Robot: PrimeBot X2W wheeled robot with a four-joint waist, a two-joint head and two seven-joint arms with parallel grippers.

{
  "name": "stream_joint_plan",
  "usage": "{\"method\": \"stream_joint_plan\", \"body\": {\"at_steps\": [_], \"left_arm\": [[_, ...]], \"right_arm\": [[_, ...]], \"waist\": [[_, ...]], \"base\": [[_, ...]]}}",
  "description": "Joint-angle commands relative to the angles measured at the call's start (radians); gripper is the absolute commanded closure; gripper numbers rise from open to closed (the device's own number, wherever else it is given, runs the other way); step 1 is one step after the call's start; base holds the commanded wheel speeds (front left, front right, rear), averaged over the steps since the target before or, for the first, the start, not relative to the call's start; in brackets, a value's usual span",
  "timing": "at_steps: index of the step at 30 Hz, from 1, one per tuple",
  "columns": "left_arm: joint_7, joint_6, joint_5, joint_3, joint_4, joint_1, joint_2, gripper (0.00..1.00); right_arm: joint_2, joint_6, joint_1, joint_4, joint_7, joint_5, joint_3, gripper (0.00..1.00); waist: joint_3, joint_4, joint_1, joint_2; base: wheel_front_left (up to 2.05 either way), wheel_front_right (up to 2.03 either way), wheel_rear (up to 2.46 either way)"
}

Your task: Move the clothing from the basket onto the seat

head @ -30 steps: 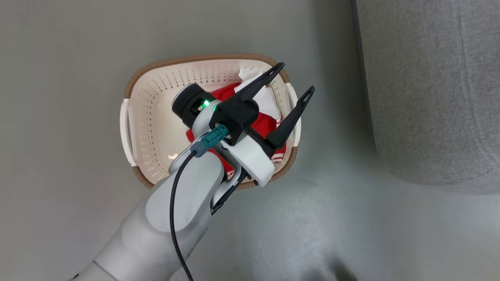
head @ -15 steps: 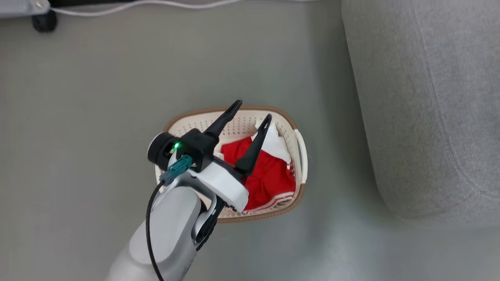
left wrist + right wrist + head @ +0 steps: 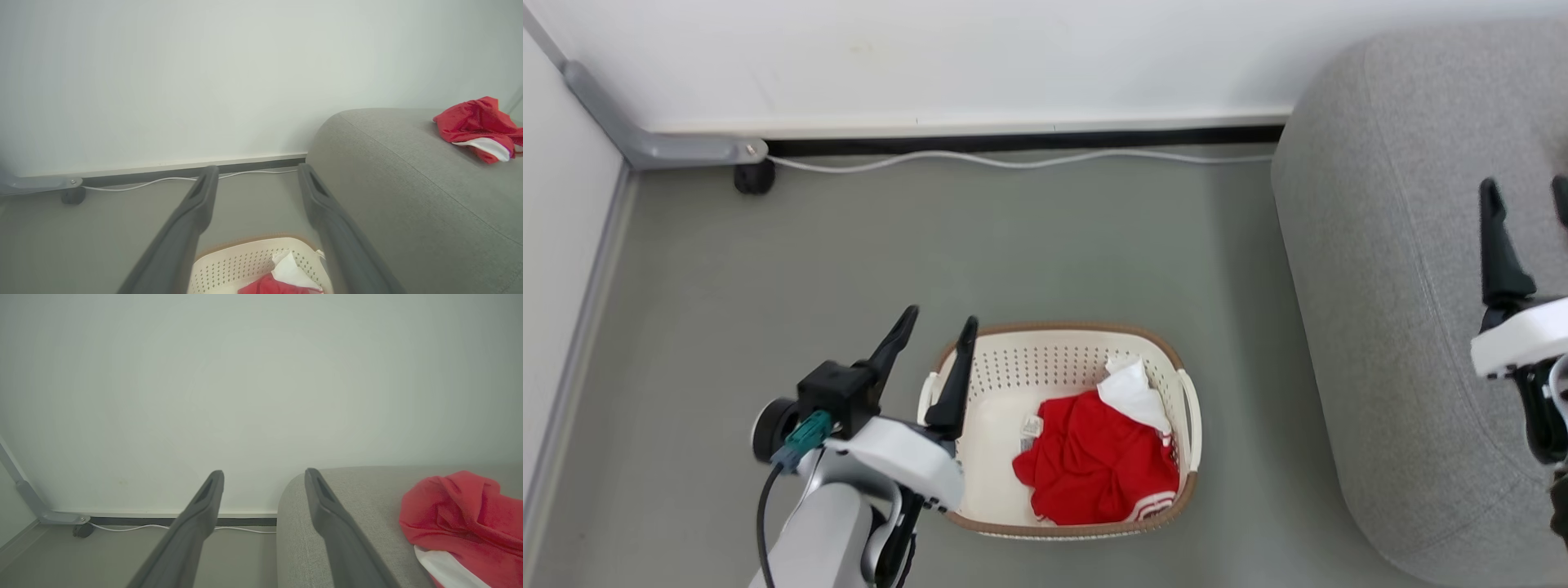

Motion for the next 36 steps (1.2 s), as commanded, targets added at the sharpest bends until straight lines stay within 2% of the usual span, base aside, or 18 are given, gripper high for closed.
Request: {"method": "stream_joint_plan", "body": {"at_steps": [1,12,20,28,36], "left_arm": [[-0.006,0.007,0.015,0.050,-0.018,0.007,0.009,0.00],[-0.006,0.021,0.079,0.230,-0.025,0.125,0.015,0.00],[-0.006,0.029,0.119,0.314,-0.068,0.188,0.014,0.00],[-0.006,0.030,0.131,0.352,-0.095,0.222,0.009,0.00],[-0.006,0.049,0.104,0.326,-0.112,0.230,0.009,0.00]], "right_arm": [[-0.011,0.004,0.029,-0.037,-0.006,-0.003,0.020,0.00],[0.040,0.004,0.190,-0.125,-0.006,-0.065,0.024,0.00],[0.086,0.004,0.274,-0.160,-0.006,-0.105,0.020,0.00],[0.114,0.004,0.317,-0.180,-0.006,-0.143,0.034,0.00],[0.117,0.004,0.318,-0.184,-0.006,-0.147,0.042,0.00]], "waist": [[-0.042,0.022,0.0000,0.0000],[-0.107,0.038,0.0000,0.0000],[-0.124,0.034,0.0000,0.0000],[-0.124,0.032,0.0000,0.0000],[-0.118,0.026,0.0000,0.0000]], "base": [[0.00,0.00,0.00],[0.00,0.00,0.00],[0.00,0.00,0.00],[0.00,0.00,0.00],[0.00,0.00,0.00]]}}
